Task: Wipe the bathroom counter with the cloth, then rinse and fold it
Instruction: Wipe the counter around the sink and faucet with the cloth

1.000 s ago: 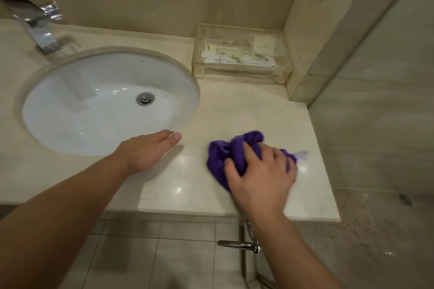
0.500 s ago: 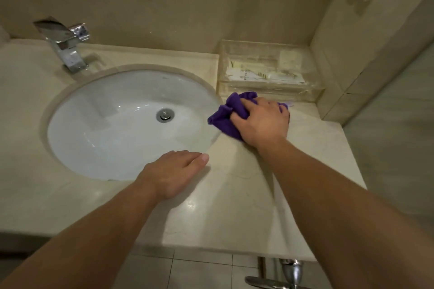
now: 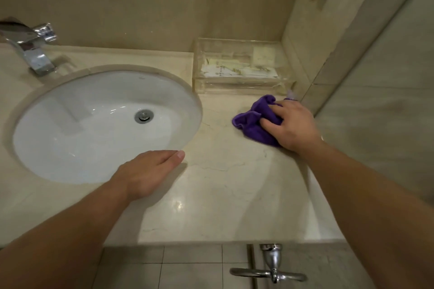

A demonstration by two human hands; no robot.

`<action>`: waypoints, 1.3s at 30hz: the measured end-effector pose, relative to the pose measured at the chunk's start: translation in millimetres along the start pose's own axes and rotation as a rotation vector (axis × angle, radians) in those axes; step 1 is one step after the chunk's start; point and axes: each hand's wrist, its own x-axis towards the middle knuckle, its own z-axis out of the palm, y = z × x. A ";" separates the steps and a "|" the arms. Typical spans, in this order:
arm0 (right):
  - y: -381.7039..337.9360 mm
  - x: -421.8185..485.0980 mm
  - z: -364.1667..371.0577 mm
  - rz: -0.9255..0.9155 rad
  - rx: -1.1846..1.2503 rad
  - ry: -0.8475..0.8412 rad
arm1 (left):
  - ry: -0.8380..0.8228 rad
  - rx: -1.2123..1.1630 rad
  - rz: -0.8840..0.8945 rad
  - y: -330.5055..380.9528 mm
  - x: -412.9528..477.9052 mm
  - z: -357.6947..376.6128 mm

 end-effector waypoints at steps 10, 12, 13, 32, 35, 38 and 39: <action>16.4 -17.5 -8.4 0.360 -0.094 0.030 | -0.023 0.005 -0.003 -2.7 -0.1 -0.5; 11.5 -15.4 -8.1 0.381 -0.096 0.024 | -0.033 0.007 -0.009 -0.9 -0.8 -0.7; 6.9 -16.5 -7.3 0.383 -0.097 0.024 | -0.039 -0.005 -0.012 -0.1 -2.0 -0.9; 24.5 -24.0 -18.6 0.307 0.052 -0.016 | -0.068 -0.029 0.012 0.9 -3.4 -4.9; 16.9 -31.8 -14.6 0.347 0.008 0.012 | -0.071 -0.028 0.021 -0.7 -1.5 -3.4; -2.0 -55.3 -12.9 0.360 -0.025 0.051 | -0.076 -0.030 0.013 -3.2 -0.5 -2.6; -9.4 -67.2 -13.9 0.364 -0.037 0.061 | -0.076 -0.028 0.019 -4.1 -0.6 -2.3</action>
